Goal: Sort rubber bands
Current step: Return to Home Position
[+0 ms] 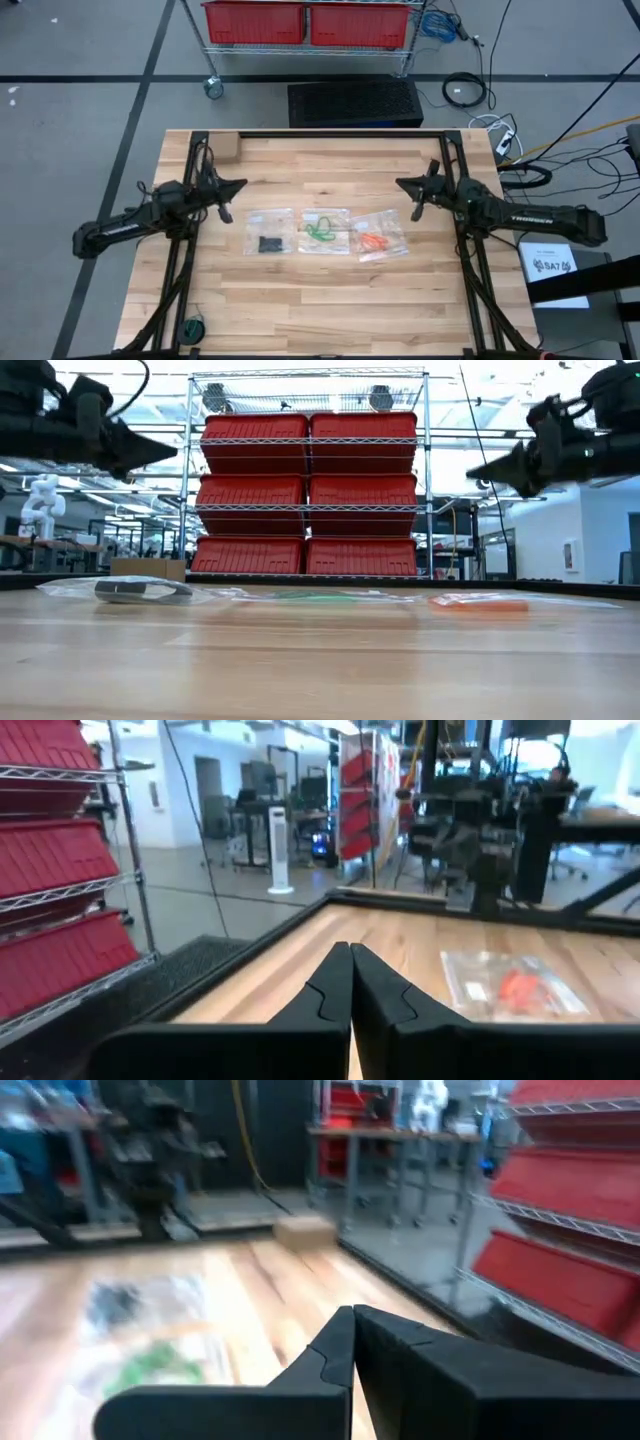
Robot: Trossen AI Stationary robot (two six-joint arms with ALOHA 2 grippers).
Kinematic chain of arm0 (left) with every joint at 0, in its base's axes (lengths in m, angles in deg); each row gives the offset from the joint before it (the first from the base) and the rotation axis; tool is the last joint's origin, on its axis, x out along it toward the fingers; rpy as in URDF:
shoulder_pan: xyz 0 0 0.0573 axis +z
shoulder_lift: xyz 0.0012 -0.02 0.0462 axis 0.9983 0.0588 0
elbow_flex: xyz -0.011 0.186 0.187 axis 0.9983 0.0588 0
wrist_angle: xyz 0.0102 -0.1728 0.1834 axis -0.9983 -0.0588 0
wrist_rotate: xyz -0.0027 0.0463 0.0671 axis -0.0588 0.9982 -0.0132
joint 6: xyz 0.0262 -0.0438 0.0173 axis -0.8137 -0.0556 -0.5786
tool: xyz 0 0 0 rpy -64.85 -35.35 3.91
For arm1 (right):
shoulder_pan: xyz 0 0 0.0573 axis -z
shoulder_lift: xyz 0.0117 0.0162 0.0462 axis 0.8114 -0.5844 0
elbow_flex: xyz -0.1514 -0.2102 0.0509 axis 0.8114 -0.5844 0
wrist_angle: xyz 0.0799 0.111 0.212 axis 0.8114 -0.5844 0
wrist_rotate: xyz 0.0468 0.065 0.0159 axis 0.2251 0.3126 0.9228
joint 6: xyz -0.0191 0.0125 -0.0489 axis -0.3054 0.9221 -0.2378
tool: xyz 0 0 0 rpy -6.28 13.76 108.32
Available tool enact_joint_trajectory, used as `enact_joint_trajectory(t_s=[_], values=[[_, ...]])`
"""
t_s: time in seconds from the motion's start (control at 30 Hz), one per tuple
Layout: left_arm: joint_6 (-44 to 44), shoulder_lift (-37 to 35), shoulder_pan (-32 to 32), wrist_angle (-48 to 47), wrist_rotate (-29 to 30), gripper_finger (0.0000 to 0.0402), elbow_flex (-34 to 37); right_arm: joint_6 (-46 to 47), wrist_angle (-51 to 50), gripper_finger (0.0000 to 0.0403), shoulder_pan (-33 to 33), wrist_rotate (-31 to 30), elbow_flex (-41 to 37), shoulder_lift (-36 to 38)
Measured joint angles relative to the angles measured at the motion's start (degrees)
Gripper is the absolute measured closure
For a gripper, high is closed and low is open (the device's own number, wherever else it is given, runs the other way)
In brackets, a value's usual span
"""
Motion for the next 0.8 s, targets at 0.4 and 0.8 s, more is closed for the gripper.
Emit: enact_joint_trajectory(t_s=[0.4, 0.8], values=[[-3.1, 0.0, -0.2, -1.0, 6.0, 0.04, 0.3, -4.5, -0.2, 0.0403, -5.8, -9.7, 0.1, -3.2], [-6.0, 0.0, -0.2, 1.2, 6.8, 0.04, -0.6, -8.9, -29.4, 0.0403, -17.0, -13.8, 10.8, 23.6]])
